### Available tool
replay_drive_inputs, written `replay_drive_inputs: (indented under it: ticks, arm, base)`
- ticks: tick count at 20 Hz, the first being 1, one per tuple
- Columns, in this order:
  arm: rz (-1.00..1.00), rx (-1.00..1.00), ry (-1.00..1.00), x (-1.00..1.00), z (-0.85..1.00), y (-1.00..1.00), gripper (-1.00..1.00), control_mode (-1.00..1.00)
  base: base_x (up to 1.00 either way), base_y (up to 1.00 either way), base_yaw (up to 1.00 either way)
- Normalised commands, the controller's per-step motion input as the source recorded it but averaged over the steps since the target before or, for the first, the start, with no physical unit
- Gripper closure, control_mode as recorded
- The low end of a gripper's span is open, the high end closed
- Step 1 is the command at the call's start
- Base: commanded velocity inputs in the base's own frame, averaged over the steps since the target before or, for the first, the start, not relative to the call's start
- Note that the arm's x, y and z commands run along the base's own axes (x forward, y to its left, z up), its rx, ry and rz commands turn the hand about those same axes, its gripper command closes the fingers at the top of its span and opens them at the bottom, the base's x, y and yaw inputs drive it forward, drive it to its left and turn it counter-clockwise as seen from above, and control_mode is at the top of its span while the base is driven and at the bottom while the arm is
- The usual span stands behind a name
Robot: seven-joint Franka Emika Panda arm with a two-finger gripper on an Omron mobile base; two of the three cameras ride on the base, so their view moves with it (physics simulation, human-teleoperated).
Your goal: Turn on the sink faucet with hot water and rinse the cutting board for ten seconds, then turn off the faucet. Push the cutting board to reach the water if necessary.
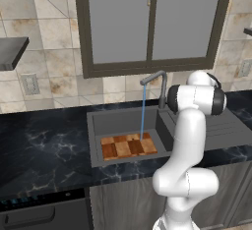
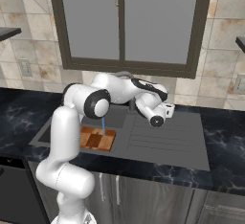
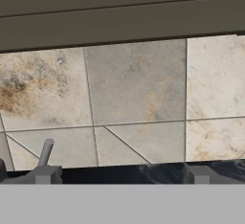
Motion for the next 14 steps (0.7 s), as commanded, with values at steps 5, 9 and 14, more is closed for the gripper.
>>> replay_drive_inputs:
  ticks: [5, 9, 14]
  arm:
    - [0.00, 0.00, 0.00, 0.00, 0.00, 0.00, -1.00, -1.00]
    - [0.00, 0.00, 0.00, 0.00, 0.00, 0.00, -1.00, -1.00]
    - [0.00, 0.00, 0.00, 0.00, 0.00, 0.00, -1.00, -1.00]
  base:
    - [0.00, 0.00, 0.00]
    - [0.00, 0.00, 0.00]
    - [0.00, 0.00, 0.00]
